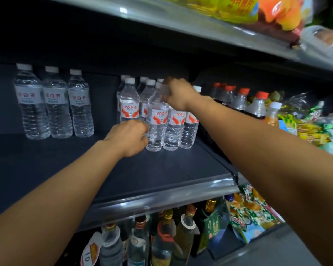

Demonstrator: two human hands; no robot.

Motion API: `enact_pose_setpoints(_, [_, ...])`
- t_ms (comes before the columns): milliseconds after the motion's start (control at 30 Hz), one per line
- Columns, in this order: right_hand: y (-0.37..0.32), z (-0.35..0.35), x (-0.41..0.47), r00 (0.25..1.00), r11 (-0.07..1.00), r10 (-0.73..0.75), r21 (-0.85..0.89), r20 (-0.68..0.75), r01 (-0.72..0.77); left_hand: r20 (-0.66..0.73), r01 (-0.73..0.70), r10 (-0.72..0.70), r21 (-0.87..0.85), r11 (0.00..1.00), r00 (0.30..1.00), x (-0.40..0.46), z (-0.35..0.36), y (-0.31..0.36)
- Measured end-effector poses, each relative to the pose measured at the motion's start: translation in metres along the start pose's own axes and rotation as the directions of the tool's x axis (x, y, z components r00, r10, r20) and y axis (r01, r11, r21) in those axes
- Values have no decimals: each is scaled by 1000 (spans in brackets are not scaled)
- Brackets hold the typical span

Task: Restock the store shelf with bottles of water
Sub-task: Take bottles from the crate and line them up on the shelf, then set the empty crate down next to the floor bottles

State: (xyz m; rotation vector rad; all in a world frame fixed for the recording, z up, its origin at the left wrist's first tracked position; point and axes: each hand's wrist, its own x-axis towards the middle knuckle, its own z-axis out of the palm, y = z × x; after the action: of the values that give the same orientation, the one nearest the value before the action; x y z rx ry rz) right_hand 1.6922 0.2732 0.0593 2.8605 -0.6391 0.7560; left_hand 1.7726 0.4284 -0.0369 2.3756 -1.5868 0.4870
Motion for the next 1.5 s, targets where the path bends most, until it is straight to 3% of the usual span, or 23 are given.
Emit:
enact_pose_setpoints(167, [3, -4, -75, 998, 997, -52, -59, 47, 54, -5, -29, 29, 12, 1000, 1000, -13, -21, 28])
enact_pose_setpoints(433, [19, -7, -231, 991, 999, 7, -41, 130, -2, 13, -165, 166, -50, 985, 986, -61, -26, 122])
enact_pose_setpoints(733, [77, -13, -429, 938, 953, 300, -106, 173, -285, 128, -274, 309, -234, 933, 942, -132, 41, 255])
enact_pose_setpoints(933, [119, -7, -552, 759, 782, 620, -78, 198, -618, 285, -266, 393, -397, 879, 874, -174, 100, 348])
enact_pose_setpoints(1100, [148, 8, -635, 563, 586, 795, -46, 225, -809, 376, -149, 321, -419, 895, 869, -202, 152, 399])
enact_pose_setpoints(1367, [168, 54, -720, 233, 251, 929, -26, 287, -968, 482, 33, 144, -340, 940, 864, -231, 224, 422])
enact_pose_setpoints(1500, [169, 81, -734, 63, 34, 927, 83, 369, -996, 585, 200, 22, -313, 929, 811, -245, 253, 426])
